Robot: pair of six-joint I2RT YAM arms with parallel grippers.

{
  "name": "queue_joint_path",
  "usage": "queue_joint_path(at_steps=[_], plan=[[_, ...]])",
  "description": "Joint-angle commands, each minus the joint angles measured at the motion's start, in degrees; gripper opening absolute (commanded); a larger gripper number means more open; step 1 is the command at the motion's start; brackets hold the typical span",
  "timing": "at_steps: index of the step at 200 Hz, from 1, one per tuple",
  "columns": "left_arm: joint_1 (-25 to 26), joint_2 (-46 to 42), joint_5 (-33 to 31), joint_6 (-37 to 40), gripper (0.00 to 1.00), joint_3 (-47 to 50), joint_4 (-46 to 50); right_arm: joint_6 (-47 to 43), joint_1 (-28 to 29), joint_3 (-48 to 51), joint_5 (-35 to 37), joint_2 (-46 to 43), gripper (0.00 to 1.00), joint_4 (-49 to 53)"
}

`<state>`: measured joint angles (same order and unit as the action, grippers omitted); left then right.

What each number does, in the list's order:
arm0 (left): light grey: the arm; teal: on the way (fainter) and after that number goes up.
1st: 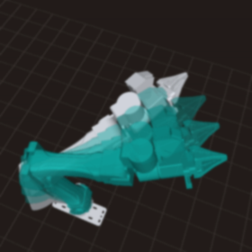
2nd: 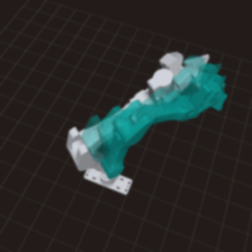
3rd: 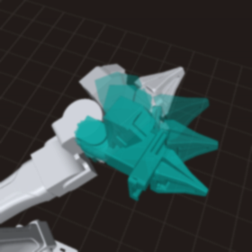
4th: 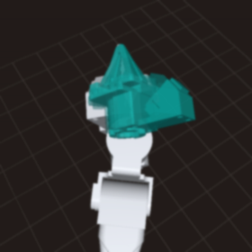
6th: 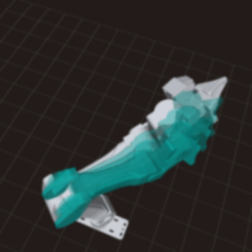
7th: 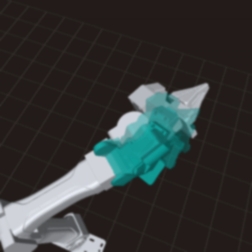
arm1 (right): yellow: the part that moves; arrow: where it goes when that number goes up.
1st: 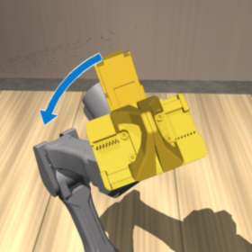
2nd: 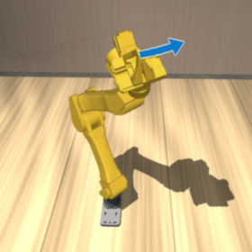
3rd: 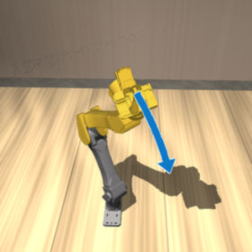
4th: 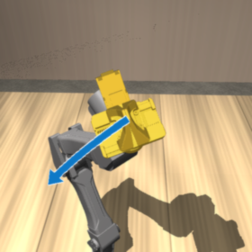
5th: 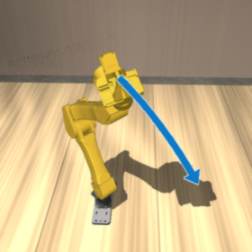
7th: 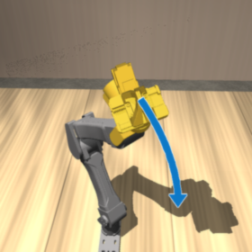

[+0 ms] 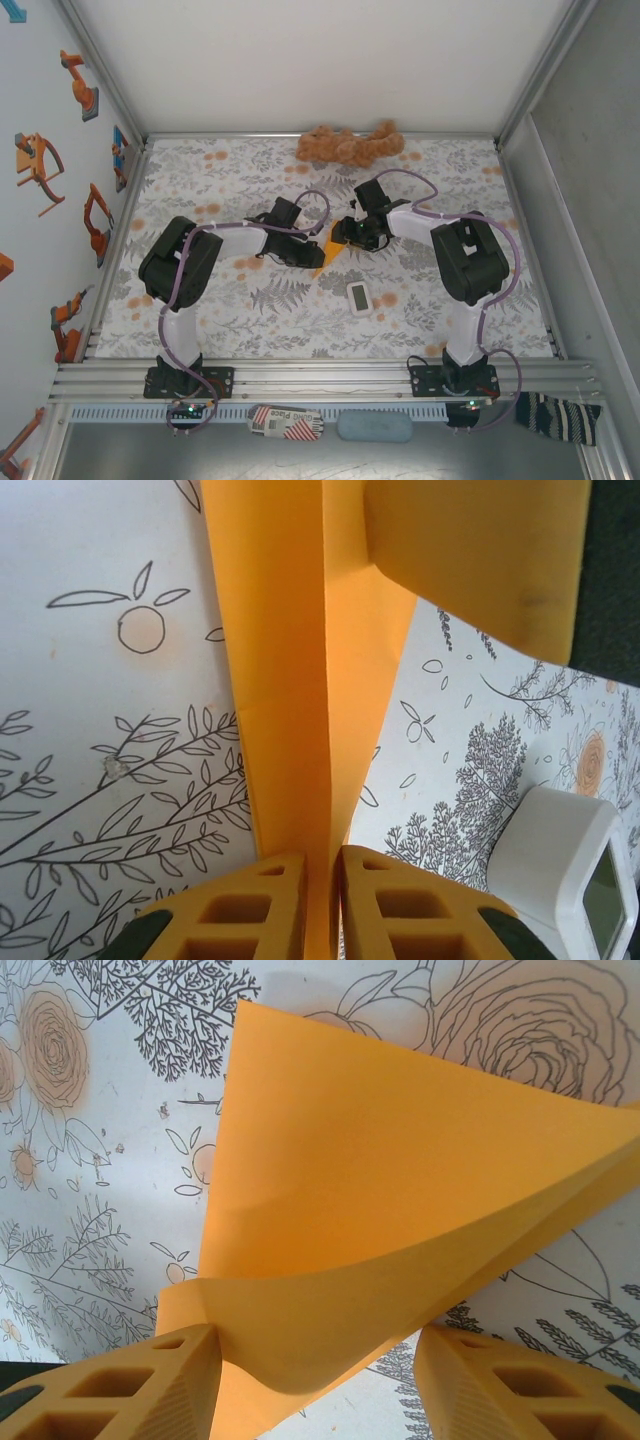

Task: Fold a paper plane with a square sheet of paper (pick it up from the middle)
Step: Fold the wing for the fifth time at the center of the table.

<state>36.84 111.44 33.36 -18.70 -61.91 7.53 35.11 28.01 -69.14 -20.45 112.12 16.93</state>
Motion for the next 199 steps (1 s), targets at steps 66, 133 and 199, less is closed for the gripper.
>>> queue_joint_path(at_steps=[66,133,199], plan=[[0.8,2.7,-3.2,-2.1,0.15,0.1,4.1,0.8,0.5,1.2,4.8,7.4,0.53,2.9],[0.7,2.9,-3.7,-2.7,0.15,-0.4,5.1,-0.3,-1.2,6.8,-3.3,-11.4,0.54,-5.3],[0.7,3.1,-3.7,-3.2,0.15,-0.6,5.2,1.1,0.3,9.5,-10.5,-9.3,0.27,-12.8]])
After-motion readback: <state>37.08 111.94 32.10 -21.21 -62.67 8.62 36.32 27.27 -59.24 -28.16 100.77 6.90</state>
